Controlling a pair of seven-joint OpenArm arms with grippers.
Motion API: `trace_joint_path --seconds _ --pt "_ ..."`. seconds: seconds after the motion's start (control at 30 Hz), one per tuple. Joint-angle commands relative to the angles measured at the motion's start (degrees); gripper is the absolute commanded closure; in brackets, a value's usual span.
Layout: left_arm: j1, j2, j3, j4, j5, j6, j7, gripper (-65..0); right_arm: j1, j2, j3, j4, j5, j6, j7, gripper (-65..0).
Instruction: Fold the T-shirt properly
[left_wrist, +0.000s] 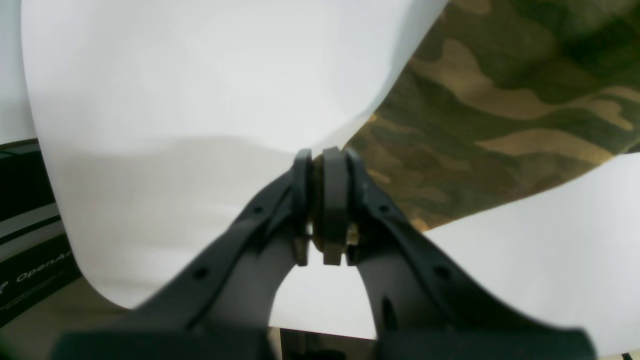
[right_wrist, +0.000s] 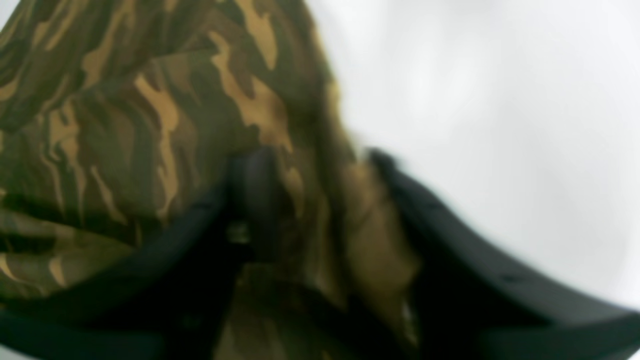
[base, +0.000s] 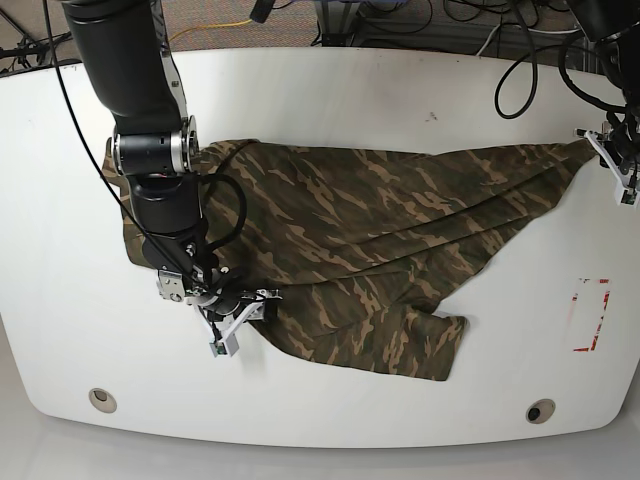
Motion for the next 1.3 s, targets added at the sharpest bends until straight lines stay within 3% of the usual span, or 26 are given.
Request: trace_joint_path --seconds 0.0,0.03,0.23,0.47,0.7,0.83,0.97,1.27 --pt "-0.5 -1.3 -0.5 1.0 -0.1 0.1 -0.5 0.0 2.2 0.0 0.1 1.0 0.5 0.6 1.3 -6.8" --pt "-0.5 -1.3 -0.5 1.0 0.0 0.1 -0.5 0.0 2.3 0.0 0.1 1.0 0.5 0.6 1.3 -0.3" --pt "-1.0 -1.3 0.0 0.9 0.0 0.4 -0.5 0.0 2.3 0.1 0.1 4.2 0.6 0.9 -0.4 0.0" --pt "-3.4 -1.3 0.0 1.0 0.1 0.4 -0.4 0.0 -3.2 2.9 0.6 27.6 1.3 1.0 -16.6 0.0" --pt "-11.0 -1.5 0.0 1.3 0.1 0.4 2.7 0.0 -4.1 5.1 3.2 41.2 1.3 1.0 -25.8 0.0" --pt "-16.9 -1.5 0.1 4.9 0.1 0.4 6.3 0.0 -1.3 7.6 3.4 45.2 1.3 1.1 -28.6 0.0" --pt "-25.1 -1.6 1.7 7.1 0.1 0.5 11.1 0.0 4.6 9.2 3.5 45.2 1.0 5.0 -31.5 0.0" --pt "-41.5 -1.6 2.9 11.5 0.1 0.5 19.0 0.0 17.9 13.7 3.4 45.0 1.3 8.0 -34.9 0.0"
